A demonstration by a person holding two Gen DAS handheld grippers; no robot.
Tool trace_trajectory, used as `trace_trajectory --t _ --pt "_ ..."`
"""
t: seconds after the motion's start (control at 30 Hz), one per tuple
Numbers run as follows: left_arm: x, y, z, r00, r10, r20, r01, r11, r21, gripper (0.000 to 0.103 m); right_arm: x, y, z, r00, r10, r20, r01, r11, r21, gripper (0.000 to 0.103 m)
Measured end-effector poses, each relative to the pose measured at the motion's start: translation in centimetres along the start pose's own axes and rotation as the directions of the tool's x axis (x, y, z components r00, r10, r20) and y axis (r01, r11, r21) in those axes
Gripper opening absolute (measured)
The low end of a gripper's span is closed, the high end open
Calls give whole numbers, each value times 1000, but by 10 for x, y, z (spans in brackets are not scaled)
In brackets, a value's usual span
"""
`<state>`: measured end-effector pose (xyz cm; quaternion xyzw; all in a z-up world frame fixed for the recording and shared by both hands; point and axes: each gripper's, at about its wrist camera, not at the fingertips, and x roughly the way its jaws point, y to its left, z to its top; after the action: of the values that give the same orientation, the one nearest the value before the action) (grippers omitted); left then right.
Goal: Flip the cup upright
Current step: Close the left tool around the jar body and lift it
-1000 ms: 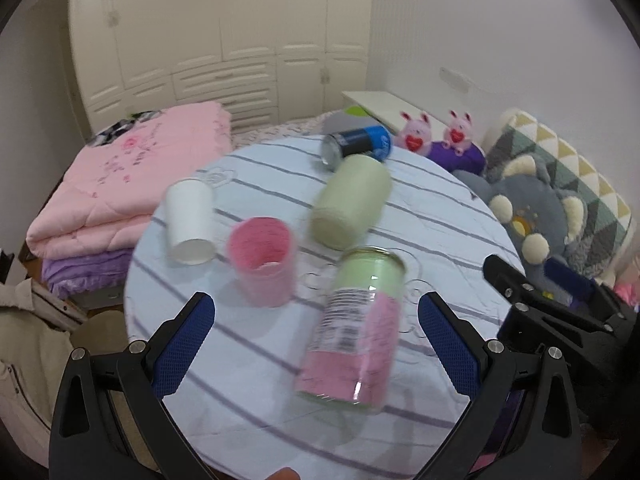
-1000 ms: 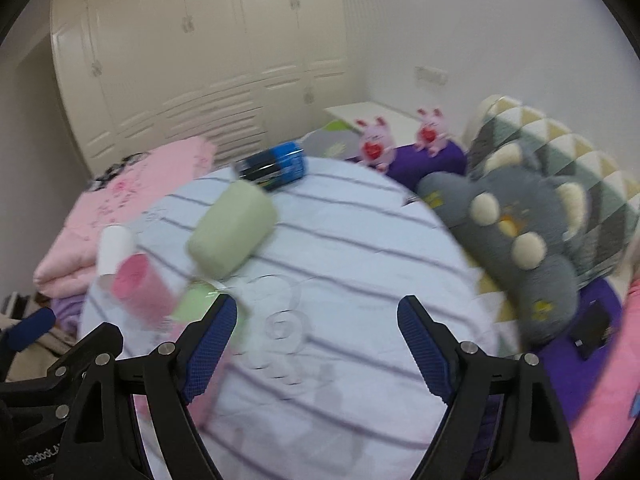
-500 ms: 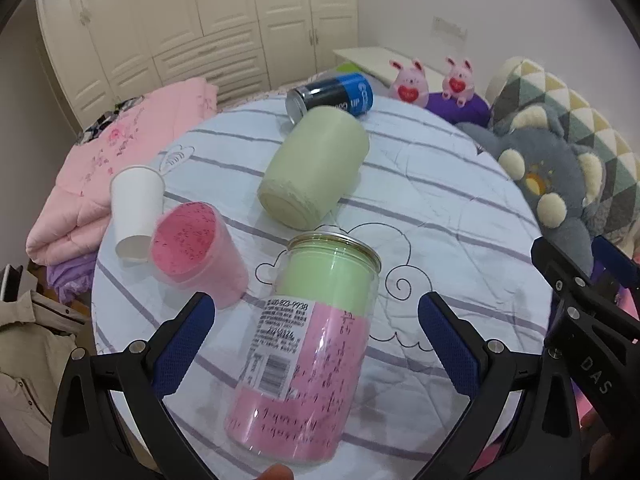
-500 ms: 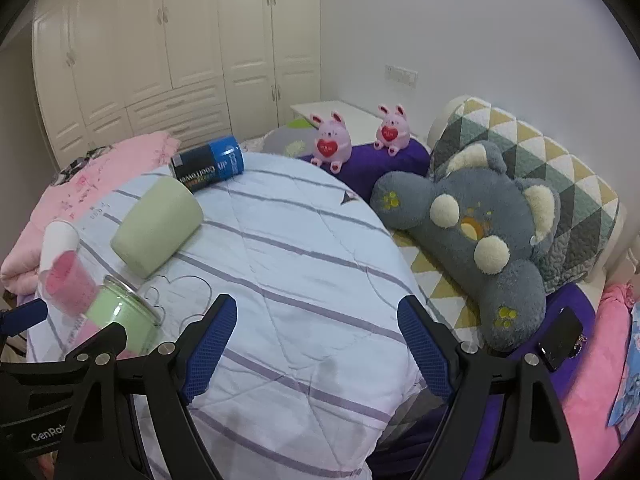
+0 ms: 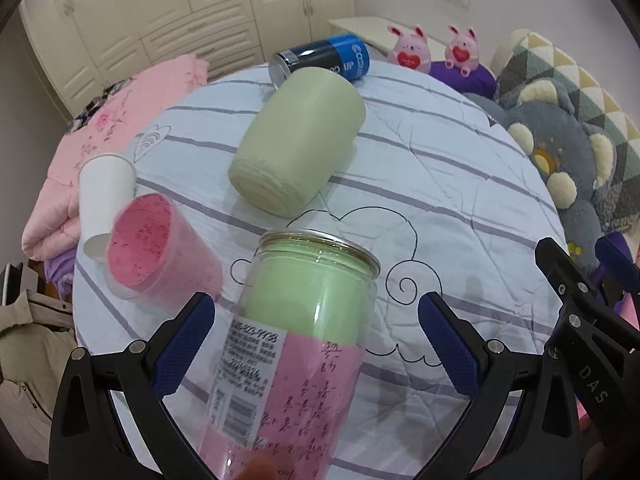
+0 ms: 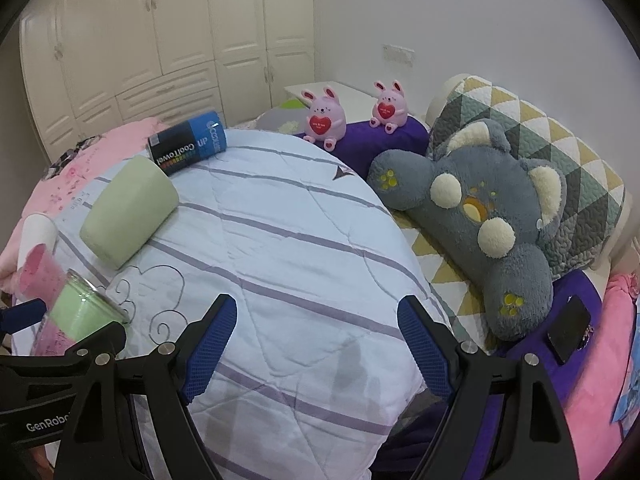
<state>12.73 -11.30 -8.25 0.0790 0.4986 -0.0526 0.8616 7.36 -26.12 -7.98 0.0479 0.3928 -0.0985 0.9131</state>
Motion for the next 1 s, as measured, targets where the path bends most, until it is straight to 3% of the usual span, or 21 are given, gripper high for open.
trace_trajectory --t 0.13,0.67,0.8,1.0 --pt "8 -3 1 1000 6 -20 -5 1000 8 103 5 -3 -1 1000 -4 -12 4 1000 4 84" --pt "21 5 10 998 -5 -61 5 1000 -7 81 12 7 -3 999 25 -33 -25 1000 -11 84" --pt "16 11 10 999 -30 -36 29 999 -32 80 11 11 -3 999 26 -29 -26 1000 -14 84" --pt "-8 18 8 996 -54 71 58 997 -57 79 8 15 -2 999 42 -25 -43 999 -15 84"
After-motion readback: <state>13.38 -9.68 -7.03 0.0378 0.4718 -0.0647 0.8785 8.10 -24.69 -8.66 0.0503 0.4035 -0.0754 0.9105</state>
